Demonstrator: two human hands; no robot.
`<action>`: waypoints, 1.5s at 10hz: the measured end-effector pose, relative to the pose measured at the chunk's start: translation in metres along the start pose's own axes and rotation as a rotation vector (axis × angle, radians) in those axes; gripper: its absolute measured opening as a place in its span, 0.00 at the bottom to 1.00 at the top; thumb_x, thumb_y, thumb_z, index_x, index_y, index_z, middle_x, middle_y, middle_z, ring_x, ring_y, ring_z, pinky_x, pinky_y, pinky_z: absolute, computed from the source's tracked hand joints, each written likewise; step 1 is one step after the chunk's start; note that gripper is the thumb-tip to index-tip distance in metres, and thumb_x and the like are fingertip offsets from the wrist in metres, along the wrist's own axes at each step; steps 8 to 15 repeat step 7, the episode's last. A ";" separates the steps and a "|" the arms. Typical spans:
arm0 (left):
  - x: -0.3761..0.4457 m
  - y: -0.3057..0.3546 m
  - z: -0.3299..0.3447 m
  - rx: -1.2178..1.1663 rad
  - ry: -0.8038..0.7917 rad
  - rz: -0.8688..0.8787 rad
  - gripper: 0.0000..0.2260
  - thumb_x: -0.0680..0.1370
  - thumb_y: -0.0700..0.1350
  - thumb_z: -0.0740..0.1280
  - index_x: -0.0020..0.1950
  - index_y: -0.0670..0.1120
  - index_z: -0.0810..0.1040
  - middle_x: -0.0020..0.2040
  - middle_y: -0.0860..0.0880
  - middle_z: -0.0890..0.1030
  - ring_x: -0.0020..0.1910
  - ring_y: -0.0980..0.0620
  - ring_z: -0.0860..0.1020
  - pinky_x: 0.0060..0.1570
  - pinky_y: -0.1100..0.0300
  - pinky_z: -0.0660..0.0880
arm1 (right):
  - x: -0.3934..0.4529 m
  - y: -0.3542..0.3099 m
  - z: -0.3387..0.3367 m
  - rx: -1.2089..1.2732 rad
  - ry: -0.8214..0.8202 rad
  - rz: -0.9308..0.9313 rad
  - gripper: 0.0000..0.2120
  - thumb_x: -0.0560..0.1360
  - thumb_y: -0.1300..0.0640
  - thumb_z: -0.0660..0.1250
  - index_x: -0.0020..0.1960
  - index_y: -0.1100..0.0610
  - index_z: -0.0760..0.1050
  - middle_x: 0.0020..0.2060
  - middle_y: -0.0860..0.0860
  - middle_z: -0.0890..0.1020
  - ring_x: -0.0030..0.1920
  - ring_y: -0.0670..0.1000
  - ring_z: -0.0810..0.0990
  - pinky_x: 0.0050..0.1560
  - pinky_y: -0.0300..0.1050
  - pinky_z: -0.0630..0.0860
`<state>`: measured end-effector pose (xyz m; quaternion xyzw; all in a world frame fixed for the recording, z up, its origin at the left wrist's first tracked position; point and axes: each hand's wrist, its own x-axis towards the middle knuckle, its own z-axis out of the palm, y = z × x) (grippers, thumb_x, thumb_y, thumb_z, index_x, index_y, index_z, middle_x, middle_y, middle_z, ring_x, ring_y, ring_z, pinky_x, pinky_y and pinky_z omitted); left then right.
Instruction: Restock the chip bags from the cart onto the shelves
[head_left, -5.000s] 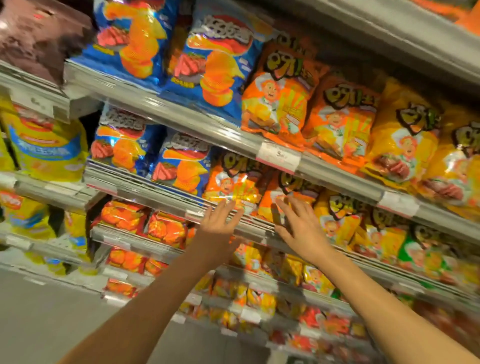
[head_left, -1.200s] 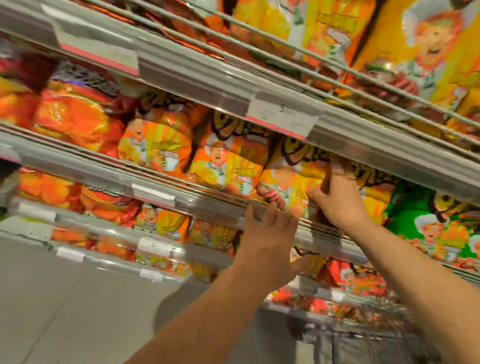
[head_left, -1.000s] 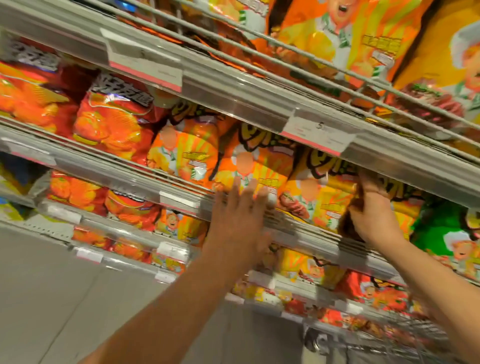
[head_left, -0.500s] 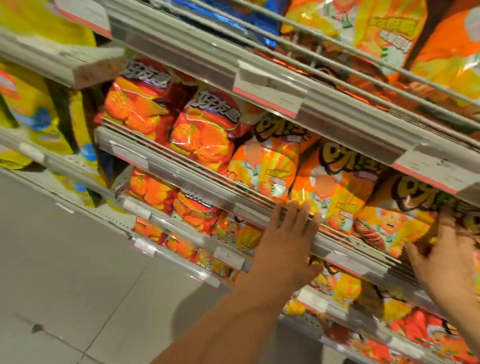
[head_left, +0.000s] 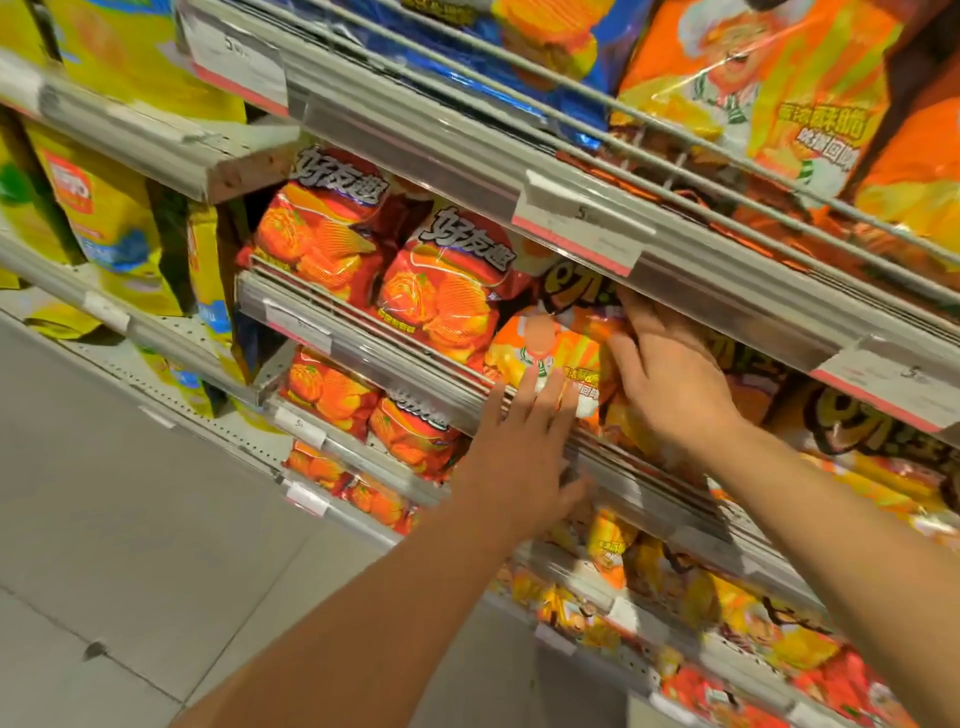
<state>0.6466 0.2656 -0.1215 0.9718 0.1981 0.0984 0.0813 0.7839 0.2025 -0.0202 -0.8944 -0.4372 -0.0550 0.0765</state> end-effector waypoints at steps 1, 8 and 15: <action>-0.003 0.004 0.014 -0.017 -0.032 0.018 0.40 0.78 0.71 0.52 0.83 0.48 0.47 0.83 0.48 0.43 0.81 0.42 0.39 0.76 0.33 0.45 | 0.029 -0.001 0.001 0.045 -0.210 0.214 0.21 0.82 0.39 0.53 0.52 0.51 0.77 0.46 0.56 0.81 0.53 0.61 0.80 0.47 0.45 0.74; -0.017 -0.001 0.011 -0.166 -0.007 0.052 0.35 0.82 0.64 0.56 0.83 0.50 0.48 0.84 0.47 0.43 0.81 0.44 0.37 0.77 0.37 0.47 | 0.039 -0.001 0.018 -0.163 -0.002 -0.117 0.35 0.77 0.34 0.58 0.80 0.42 0.51 0.77 0.58 0.62 0.74 0.64 0.66 0.67 0.61 0.71; -0.017 -0.001 0.011 -0.166 -0.007 0.052 0.35 0.82 0.64 0.56 0.83 0.50 0.48 0.84 0.47 0.43 0.81 0.44 0.37 0.77 0.37 0.47 | 0.039 -0.001 0.018 -0.163 -0.002 -0.117 0.35 0.77 0.34 0.58 0.80 0.42 0.51 0.77 0.58 0.62 0.74 0.64 0.66 0.67 0.61 0.71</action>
